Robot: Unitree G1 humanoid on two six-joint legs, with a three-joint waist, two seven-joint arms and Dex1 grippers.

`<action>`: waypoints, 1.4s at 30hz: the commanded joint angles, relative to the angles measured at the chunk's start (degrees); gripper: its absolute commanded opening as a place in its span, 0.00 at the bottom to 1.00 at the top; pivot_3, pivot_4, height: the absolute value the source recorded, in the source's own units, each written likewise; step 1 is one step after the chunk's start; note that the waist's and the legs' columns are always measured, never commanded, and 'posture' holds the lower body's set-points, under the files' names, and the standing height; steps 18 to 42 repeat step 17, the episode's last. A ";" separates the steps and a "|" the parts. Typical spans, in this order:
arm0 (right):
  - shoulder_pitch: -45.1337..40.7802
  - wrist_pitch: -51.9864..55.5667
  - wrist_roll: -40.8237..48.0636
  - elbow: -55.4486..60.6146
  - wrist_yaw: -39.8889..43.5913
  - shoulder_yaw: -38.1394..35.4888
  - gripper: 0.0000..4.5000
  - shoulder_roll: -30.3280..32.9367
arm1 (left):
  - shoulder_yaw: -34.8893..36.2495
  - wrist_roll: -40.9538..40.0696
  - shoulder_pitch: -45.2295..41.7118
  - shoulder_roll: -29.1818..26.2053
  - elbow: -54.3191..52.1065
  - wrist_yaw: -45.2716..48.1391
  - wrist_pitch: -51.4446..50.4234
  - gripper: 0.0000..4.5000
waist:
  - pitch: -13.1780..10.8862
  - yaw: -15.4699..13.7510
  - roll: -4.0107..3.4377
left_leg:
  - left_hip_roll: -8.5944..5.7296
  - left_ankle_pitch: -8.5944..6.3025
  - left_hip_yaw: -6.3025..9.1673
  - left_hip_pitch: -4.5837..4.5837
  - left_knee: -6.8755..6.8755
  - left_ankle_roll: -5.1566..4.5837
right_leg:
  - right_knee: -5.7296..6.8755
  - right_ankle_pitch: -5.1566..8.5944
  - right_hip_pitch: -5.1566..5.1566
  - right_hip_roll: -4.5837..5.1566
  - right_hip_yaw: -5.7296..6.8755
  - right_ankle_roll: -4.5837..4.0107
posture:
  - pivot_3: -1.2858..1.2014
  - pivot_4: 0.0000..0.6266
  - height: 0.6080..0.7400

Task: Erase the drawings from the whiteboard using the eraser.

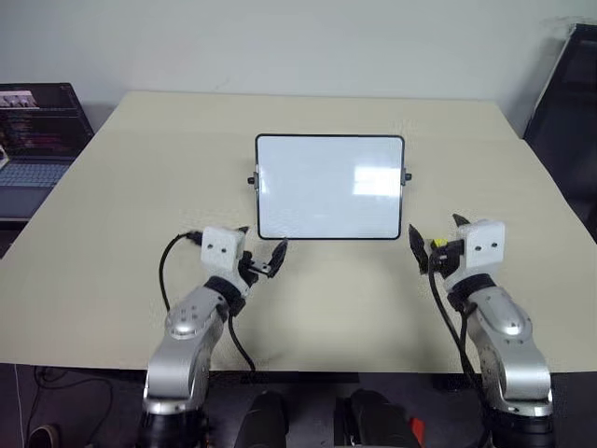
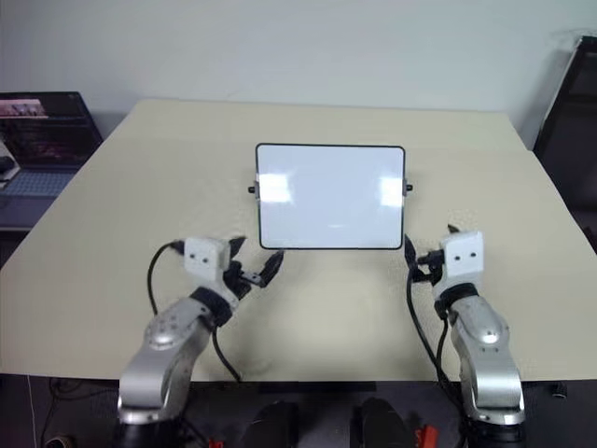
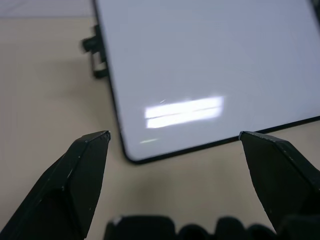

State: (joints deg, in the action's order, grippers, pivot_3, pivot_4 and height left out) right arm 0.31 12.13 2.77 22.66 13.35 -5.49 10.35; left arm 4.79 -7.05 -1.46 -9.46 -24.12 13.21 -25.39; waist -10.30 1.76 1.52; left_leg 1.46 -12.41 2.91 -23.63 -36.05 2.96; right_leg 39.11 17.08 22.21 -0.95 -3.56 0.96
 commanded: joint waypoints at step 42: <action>9.67 -9.07 6.41 0.54 0.74 -1.56 0.99 -1.96 | 1.49 3.94 7.58 3.99 0.83 -9.79 11.24 1.00 | 0.01 0.02 0.00 | 0.04 -0.01 -0.26 0.71 0.06 -0.01 | -0.09 0.16 -0.64 -0.02 -0.28 0.20 | 0.52 0.24 1.00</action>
